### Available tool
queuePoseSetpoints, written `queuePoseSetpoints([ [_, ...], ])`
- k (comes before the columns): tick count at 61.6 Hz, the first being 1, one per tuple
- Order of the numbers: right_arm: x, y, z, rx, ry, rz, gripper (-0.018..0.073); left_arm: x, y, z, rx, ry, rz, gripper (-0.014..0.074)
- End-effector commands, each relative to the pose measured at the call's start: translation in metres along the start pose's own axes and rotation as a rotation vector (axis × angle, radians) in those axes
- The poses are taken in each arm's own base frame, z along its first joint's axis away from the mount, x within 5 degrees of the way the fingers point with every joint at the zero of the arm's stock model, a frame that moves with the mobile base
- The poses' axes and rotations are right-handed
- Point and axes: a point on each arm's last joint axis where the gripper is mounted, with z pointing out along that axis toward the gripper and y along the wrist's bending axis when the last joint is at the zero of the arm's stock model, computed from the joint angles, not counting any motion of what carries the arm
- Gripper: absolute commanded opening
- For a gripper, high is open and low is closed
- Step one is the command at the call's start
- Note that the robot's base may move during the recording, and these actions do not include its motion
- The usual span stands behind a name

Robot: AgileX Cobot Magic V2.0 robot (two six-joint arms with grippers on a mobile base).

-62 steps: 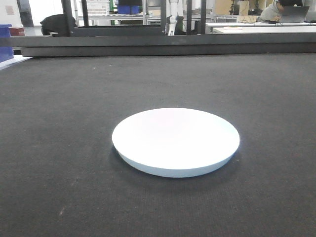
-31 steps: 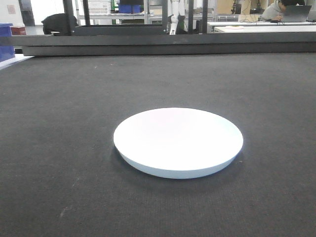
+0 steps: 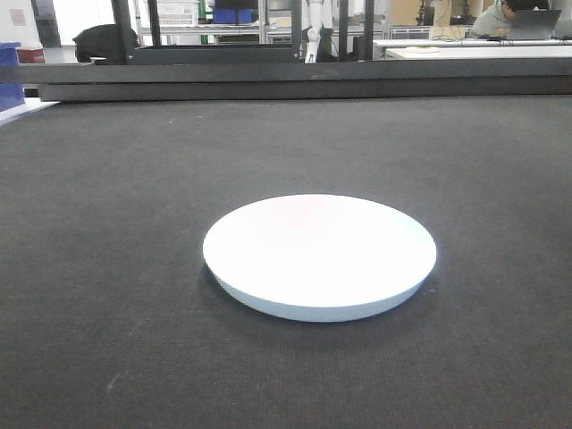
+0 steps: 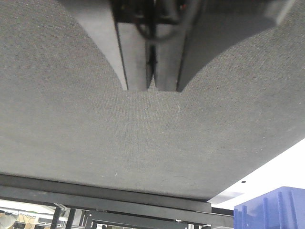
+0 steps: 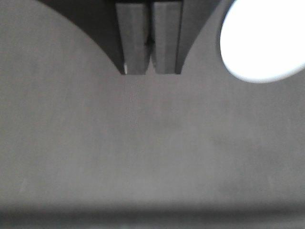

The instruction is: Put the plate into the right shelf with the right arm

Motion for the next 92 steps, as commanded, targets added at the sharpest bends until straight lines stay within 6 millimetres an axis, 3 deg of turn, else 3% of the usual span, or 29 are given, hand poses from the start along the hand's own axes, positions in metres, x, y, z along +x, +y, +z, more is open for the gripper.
queuePoseSetpoints([
  [1,-0.014,0.0,0.018,-0.002,0.045,0.013,0.0055,-0.005,0.001,-0.001,-0.012,-0.089,-0.015,-0.0128],
  [21,-0.006,0.005,0.119,-0.004,0.459,0.035,0.0057,-0.005,0.001,-0.001,-0.012,-0.089,-0.015,-0.0128],
  [30,0.004,0.015,0.16,0.084,0.651,0.095,0.0057,-0.005,0.001,-0.001,-0.012,-0.089,-0.015,-0.0128],
  [45,0.001,0.041,0.2,0.207,0.791,0.044,0.006,-0.005,0.001,-0.001,-0.012,-0.089,-0.015,-0.0128],
  [49,-0.002,0.054,0.21,0.189,0.798,0.021,0.012,-0.005,0.001,-0.001,-0.012,-0.089,-0.015,-0.0128],
  [52,-0.002,0.061,0.214,0.174,0.797,0.009,0.019,-0.005,0.001,-0.001,-0.012,-0.089,-0.015,-0.0128],
  [57,-0.002,0.076,0.221,0.14,0.811,0.008,0.0421,-0.005,0.001,-0.001,-0.012,-0.089,-0.015,-0.0128],
  [63,0.001,0.09,0.22,0.099,0.846,0.023,0.0582,-0.005,0.001,-0.001,-0.012,-0.089,-0.015,-0.0128],
  [75,0.008,0.109,0.217,0.027,0.885,0.065,0.061,-0.005,0.001,-0.001,-0.012,-0.089,-0.015,-0.0128],
  [92,0.034,0.106,0.221,0.027,0.928,0.089,0.061,-0.005,0.001,-0.001,-0.012,-0.089,-0.015,-0.0128],
])
